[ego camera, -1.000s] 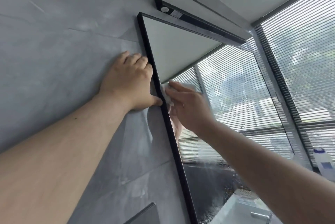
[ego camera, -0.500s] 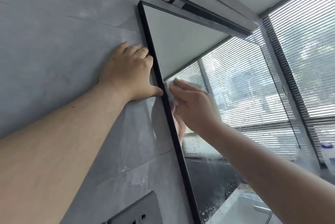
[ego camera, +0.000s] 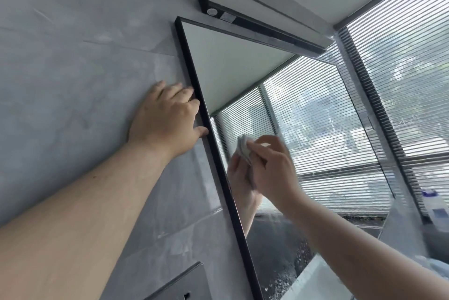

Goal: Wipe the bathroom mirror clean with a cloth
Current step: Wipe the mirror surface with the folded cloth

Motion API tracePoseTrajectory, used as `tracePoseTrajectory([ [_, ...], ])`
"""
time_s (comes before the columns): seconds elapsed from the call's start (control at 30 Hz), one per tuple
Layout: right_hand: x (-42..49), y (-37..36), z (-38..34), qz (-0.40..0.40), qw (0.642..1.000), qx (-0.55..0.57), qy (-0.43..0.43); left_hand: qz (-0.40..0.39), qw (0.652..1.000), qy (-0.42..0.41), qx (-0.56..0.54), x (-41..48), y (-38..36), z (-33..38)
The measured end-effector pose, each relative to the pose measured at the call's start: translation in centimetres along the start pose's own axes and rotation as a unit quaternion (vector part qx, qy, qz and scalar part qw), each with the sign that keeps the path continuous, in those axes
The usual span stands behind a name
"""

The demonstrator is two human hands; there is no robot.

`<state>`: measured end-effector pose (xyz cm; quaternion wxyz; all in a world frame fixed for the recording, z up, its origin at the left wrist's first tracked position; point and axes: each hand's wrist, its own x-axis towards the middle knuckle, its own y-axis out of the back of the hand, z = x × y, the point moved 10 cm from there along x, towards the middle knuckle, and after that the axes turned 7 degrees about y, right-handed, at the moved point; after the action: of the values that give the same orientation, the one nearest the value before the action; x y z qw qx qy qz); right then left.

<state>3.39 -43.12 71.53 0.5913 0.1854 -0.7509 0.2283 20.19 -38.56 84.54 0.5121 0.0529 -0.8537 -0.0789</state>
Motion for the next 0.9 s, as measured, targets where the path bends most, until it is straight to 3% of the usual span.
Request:
tracePoseTrajectory([
  [0.17,1.6,1.4,7.7,0.039,0.991,-0.001,-0.127,0.013,1.000,0.004,-0.007,-0.6,-0.1,0.3],
  [0.43,1.3,1.8,9.1,0.078,0.983,0.031,-0.164,-0.001,1.000,0.006,0.019,-0.9,-0.3,0.6],
  [0.67,-3.5,0.8,-0.7,0.053,0.995,0.070,0.038,-0.072,0.996,-0.019,0.057,-1.3,-1.3,1.2],
  [0.8,-8.0,0.5,-3.8,0.014,0.981,0.074,0.176,-0.081,0.994,-0.022,0.070,-1.5,-1.5,1.3],
  [0.9,-9.7,0.7,-4.7,0.011,0.971,0.071,0.227,-0.081,0.994,-0.018,0.070,-1.5,-1.4,1.4],
])
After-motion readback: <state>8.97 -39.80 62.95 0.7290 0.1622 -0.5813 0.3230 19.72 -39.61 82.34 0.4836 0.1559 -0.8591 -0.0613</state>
